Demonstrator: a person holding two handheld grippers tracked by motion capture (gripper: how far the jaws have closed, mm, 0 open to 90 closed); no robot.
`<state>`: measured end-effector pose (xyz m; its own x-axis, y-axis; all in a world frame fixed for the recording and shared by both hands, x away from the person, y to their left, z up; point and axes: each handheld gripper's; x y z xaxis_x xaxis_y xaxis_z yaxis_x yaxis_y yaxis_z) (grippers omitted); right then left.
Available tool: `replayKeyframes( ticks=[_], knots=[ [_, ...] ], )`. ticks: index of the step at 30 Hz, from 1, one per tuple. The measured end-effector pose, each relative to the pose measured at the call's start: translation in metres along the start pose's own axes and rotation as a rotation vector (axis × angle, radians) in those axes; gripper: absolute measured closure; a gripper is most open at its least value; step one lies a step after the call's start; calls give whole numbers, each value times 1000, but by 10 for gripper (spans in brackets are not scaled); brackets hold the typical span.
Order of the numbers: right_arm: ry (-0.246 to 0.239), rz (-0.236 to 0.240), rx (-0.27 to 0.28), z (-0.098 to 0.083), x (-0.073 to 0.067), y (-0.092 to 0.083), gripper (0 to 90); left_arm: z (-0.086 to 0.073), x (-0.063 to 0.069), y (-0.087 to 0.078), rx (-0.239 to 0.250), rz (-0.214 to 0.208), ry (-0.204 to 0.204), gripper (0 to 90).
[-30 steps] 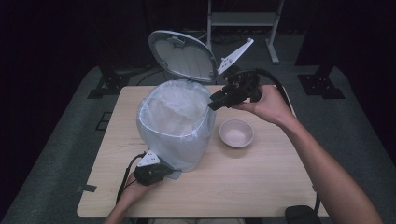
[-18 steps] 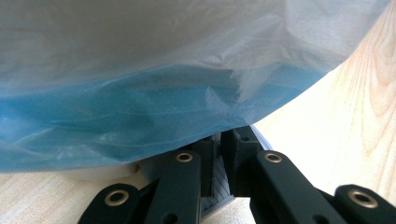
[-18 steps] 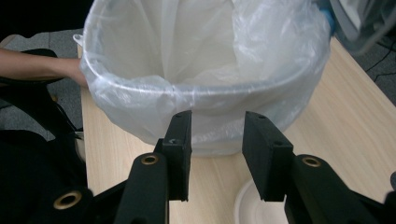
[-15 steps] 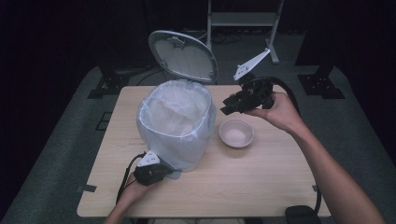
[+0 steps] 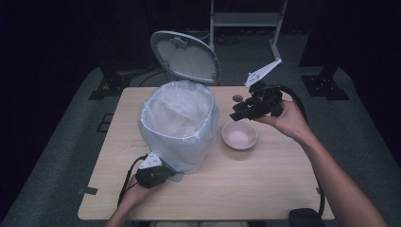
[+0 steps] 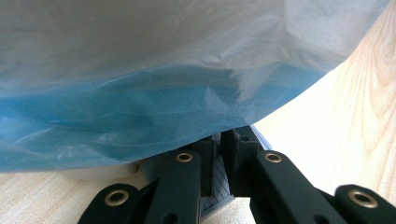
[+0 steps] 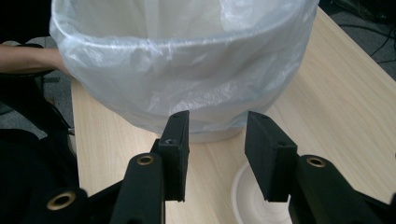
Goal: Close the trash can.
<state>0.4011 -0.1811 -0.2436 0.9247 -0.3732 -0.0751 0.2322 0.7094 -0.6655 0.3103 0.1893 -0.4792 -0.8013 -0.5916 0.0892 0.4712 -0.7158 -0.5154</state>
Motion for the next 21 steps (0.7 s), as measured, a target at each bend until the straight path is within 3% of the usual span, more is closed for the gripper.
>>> replayKeyframes(
  ticks=[21],
  knots=[
    [65, -12, 14, -42, 13, 8, 570, 0, 0, 0, 3, 2, 1, 841]
  ],
)
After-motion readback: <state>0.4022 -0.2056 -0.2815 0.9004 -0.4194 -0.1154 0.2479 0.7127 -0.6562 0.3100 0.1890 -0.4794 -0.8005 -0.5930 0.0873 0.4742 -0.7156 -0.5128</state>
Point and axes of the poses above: each handheld gripper's, and its own axes: y roughly forward along the jaws, z roughly out of its top, x roughly to its right, and after that the axes turned 4 degrees about x, right-handed
